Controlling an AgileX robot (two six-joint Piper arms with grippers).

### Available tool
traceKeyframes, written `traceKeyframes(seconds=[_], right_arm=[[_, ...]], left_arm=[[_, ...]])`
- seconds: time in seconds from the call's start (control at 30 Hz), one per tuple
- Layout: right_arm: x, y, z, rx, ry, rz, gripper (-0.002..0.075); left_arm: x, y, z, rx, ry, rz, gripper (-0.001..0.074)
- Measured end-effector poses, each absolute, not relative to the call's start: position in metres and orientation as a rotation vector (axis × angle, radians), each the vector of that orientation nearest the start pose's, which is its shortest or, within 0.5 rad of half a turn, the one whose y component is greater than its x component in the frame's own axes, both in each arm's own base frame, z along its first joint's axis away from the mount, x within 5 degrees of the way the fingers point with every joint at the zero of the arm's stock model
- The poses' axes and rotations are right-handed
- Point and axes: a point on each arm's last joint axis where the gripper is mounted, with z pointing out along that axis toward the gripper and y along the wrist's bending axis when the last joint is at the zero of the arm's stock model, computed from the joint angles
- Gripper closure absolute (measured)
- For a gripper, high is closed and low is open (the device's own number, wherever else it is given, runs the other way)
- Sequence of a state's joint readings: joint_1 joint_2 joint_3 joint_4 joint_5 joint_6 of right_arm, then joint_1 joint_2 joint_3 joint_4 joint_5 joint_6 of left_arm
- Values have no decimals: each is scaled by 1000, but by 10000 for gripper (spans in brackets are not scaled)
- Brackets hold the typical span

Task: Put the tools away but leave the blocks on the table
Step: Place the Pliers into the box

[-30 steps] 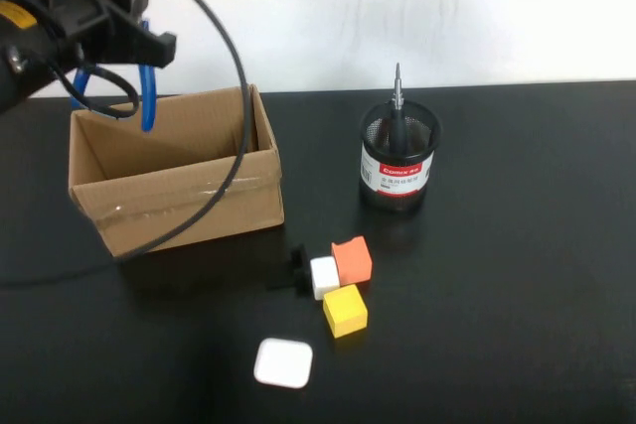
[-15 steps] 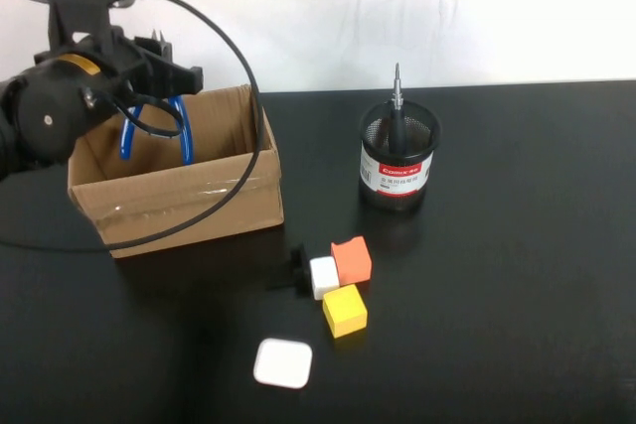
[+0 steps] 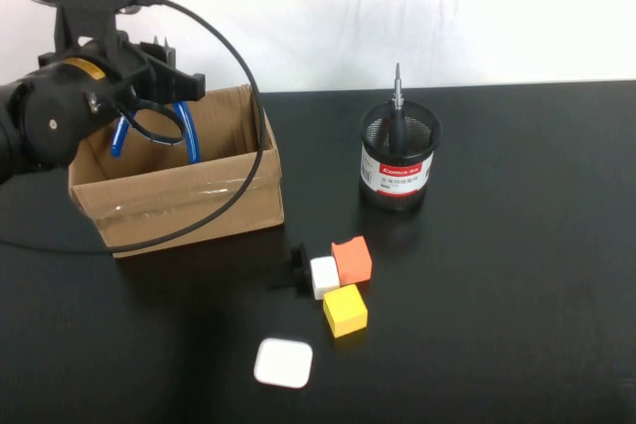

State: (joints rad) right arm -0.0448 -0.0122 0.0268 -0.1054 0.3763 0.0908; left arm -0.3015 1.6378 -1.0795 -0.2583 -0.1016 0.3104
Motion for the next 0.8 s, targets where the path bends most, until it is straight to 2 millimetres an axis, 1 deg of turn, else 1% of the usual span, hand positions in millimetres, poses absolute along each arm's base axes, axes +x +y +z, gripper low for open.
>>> traceKeyframes(seconds=[0.27,0.37,0.53,0.7,0.73,0.8], right_arm=[[52,-6,171,62,1872,-72,733],[52,-6,171,62,1872,-72,733],[52,-6,171,62,1872,-72,733],[52,-6,171,62,1873,-72,733],[52,-6,171,62,1873,-72,733],[52,-6,171,62,1873,-72,733]], left_arm=[[358,-110,272,341,1952,-144,570],[355,-110,274,346,1963,-149,568],[349,-108,284,351,1960,-158,567],[330,-105,302,421,1995,-160,575],[326,-105,306,440,2007,-160,586],[312,-103,314,493,2046,-164,639]])
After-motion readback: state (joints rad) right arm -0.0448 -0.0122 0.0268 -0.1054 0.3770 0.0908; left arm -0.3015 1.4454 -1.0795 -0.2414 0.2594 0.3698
